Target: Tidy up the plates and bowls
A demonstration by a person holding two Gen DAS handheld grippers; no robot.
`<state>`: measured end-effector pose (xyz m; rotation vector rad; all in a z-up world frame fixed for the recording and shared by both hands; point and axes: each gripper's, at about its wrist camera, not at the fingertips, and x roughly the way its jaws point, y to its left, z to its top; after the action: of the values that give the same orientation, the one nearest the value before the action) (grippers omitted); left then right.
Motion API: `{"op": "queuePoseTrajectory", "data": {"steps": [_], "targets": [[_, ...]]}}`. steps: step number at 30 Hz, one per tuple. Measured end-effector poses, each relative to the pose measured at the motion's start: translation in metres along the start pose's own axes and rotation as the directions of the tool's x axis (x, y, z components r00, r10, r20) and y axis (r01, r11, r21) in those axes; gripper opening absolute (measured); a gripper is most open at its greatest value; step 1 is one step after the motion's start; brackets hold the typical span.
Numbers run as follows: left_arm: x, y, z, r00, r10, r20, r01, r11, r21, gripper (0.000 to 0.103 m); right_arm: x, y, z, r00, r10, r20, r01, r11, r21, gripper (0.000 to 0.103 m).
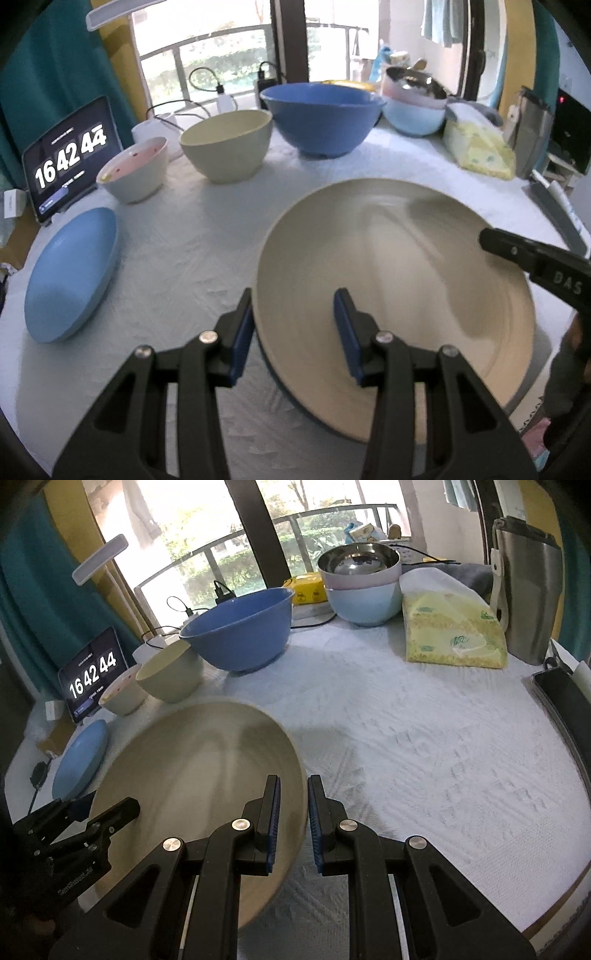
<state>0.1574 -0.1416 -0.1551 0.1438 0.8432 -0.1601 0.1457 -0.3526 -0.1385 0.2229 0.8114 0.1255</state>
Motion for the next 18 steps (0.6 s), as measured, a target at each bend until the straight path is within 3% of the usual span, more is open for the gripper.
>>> {"op": "queuePoseTrajectory", "data": {"steps": [4, 18], "targets": [[0.009, 0.005, -0.003, 0.999, 0.031, -0.026, -0.031, 1.000, -0.003, 0.044, 0.009, 0.000, -0.002, 1.000, -0.017, -0.024, 0.017, 1.000, -0.007, 0.017], [0.011, 0.019, -0.004, 0.999, 0.034, -0.001, -0.034, 0.999, -0.022, 0.044, 0.024, 0.010, -0.002, 0.998, -0.032, -0.063, 0.030, 0.999, -0.037, 0.019]]}}
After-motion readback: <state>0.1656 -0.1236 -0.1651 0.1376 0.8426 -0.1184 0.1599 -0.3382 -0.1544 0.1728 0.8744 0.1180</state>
